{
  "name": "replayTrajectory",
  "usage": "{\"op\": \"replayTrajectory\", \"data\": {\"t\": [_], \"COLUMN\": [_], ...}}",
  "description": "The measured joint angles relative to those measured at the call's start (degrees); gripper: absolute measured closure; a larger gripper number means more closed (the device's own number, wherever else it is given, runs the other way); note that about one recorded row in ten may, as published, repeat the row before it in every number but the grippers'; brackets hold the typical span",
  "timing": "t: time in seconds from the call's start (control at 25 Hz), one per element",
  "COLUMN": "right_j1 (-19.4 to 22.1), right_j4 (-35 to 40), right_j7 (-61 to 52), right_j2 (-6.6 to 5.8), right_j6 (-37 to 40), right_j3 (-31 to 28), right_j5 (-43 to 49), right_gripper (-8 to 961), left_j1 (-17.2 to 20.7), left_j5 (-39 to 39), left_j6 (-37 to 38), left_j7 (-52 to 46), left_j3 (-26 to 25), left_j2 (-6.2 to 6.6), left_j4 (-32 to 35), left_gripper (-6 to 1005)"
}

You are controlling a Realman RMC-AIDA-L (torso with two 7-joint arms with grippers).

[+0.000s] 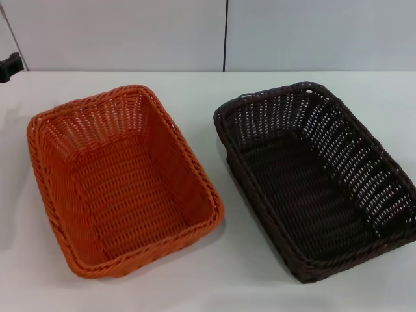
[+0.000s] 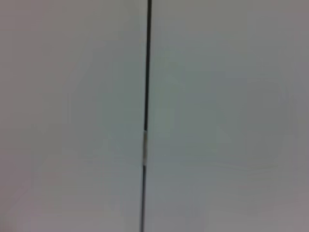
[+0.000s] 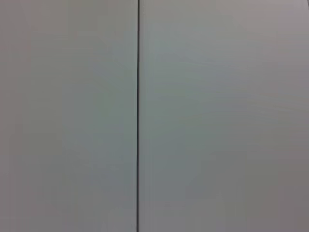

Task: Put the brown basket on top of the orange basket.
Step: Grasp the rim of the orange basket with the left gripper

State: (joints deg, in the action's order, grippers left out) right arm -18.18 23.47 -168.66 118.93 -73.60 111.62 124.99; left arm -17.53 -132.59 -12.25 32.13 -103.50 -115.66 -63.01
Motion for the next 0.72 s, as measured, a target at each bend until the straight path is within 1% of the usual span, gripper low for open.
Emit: {"op": "replayTrajectory", "data": {"t": [0.04,0.08,0.12,0.16,0.2,0.24,0.28,0.32,0.4,0.44,0.48,0.52,0.6,0.64,0.68,0.72], "right_j1": [0.13,0.13,0.14,0.14,0.04,-0.31,-0.47,-0.47,-0.66,-0.67,-0.67,-0.50,-0.40,-0.13,-0.13,0.22], "right_j4": [1.00,1.00,1.60,1.60,1.64,1.74,1.92,1.92,2.36,2.51,2.51,2.47,2.37,2.08,2.08,1.76], "right_j7": [0.01,0.01,0.01,0.01,0.02,0.01,0.01,0.01,-0.16,-0.23,-0.23,-0.25,-0.26,-0.26,-0.26,-0.26], "right_j2": [0.07,0.07,0.12,0.12,0.12,0.13,0.14,0.14,0.15,0.16,0.16,0.16,0.16,0.17,0.17,0.21], "right_j6": [0.00,0.00,0.00,0.00,0.03,0.16,0.32,0.32,0.62,0.70,0.70,0.70,0.74,0.93,0.93,1.01], "right_j3": [0.12,0.12,0.16,0.16,0.10,-0.12,-0.19,-0.19,-0.20,-0.12,-0.12,-0.01,0.02,0.07,0.07,0.20], "right_j5": [0.00,0.00,-0.01,-0.01,-0.01,-0.43,-1.13,-1.13,-2.74,-3.32,-3.32,-3.35,-3.40,-3.44,-3.44,-3.45], "right_gripper": [126,126,126,126,126,126,126,126,126,126,126,126,126,126,126,126], "left_j1": [-0.96,-1.66,-1.66,-2.22,-2.22,-4.21,-4.21,-4.60,-4.60,-4.89,-4.89,-4.88,-4.93,-5.16,-5.16,-5.33], "left_j5": [-1.12,-2.04,-2.04,-2.70,-2.70,-6.29,-6.29,-8.66,-8.66,-19.13,-19.13,-23.12,-26.86,-29.15,-29.15,-29.77], "left_j6": [-8.89,-14.00,-14.00,-17.49,-17.49,-32.25,-32.25,-37.16,-37.16,-46.01,-46.01,-48.59,-52.08,-56.21,-56.21,-58.31], "left_j7": [2.51,3.02,3.02,3.12,3.12,2.24,2.24,1.23,1.23,-6.55,-6.55,-9.88,-13.81,-17.91,-17.91,-20.57], "left_j3": [-5.44,-7.99,-7.99,-9.61,-9.61,-16.26,-16.26,-17.91,-17.91,-17.32,-17.32,-16.40,-15.21,-14.00,-14.00,-13.25], "left_j2": [-0.47,-0.57,-0.57,-0.61,-0.61,-1.51,-1.51,-1.92,-1.92,-2.22,-2.22,-2.23,-2.27,-2.29,-2.29,-2.29], "left_j4": [-2.71,-4.01,-4.01,-5.00,-5.00,-10.97,-10.97,-14.09,-14.09,-21.62,-21.62,-23.54,-25.81,-27.81,-27.81,-28.55], "left_gripper": [189,189,189,189,189,189,189,190,190,190,190,190,190,190,190,190]}}
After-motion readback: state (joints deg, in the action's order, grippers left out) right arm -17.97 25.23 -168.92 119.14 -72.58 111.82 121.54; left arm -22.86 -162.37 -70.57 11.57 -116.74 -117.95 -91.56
